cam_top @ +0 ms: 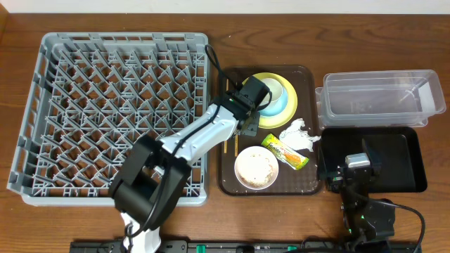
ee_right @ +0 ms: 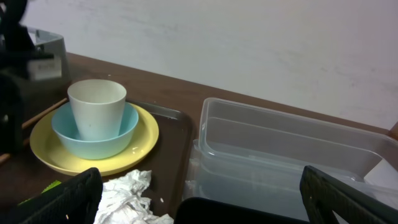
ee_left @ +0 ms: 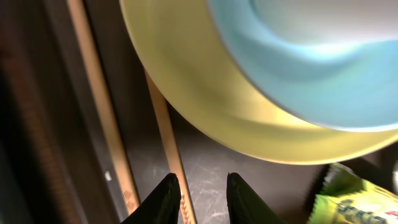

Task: Sort waste into correct bins and load items into the dishwasher rack
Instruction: 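Lower the left gripper and grasp one wooden chopstick, then carry the chopstick left and drop it into the grey rack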

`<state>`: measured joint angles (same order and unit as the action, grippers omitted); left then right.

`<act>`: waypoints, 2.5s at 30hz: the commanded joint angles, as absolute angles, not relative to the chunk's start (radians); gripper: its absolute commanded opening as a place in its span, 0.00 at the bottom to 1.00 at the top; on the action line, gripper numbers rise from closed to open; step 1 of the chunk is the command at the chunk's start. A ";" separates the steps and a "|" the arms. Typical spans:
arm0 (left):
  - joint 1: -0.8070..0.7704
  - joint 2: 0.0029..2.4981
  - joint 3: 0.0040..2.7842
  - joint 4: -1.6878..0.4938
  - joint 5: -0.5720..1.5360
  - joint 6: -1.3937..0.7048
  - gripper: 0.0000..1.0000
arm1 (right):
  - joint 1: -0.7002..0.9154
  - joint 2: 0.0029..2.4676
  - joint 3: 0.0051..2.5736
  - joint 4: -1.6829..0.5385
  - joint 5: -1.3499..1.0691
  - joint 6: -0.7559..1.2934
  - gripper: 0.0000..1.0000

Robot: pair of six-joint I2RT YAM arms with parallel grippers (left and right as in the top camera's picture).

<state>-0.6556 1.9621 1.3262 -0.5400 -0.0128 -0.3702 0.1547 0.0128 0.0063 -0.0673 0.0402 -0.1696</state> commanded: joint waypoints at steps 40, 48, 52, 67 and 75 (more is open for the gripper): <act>-0.640 1.943 1.340 -0.534 -0.143 -0.379 0.06 | 0.155 0.010 0.005 -0.071 0.040 -0.173 0.99; -0.637 1.715 1.340 -0.533 -0.143 -0.379 0.06 | 0.155 0.010 0.005 -0.071 0.040 -0.173 0.99; -0.619 1.599 1.340 -0.537 -0.144 -0.379 0.06 | 0.155 0.010 0.005 -0.071 0.040 -0.173 0.99; -0.437 1.591 1.339 -0.701 -0.203 -0.333 0.06 | 0.155 0.010 0.005 -0.071 0.040 -0.173 0.99; -0.429 1.662 1.339 -0.714 -0.203 -0.322 0.06 | 0.155 0.010 0.005 -0.071 0.040 -0.173 0.99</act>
<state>-0.4320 1.6283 1.3266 -0.7071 -0.1871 -0.3389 0.1547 0.0128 0.0063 -0.0673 0.0402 -0.1696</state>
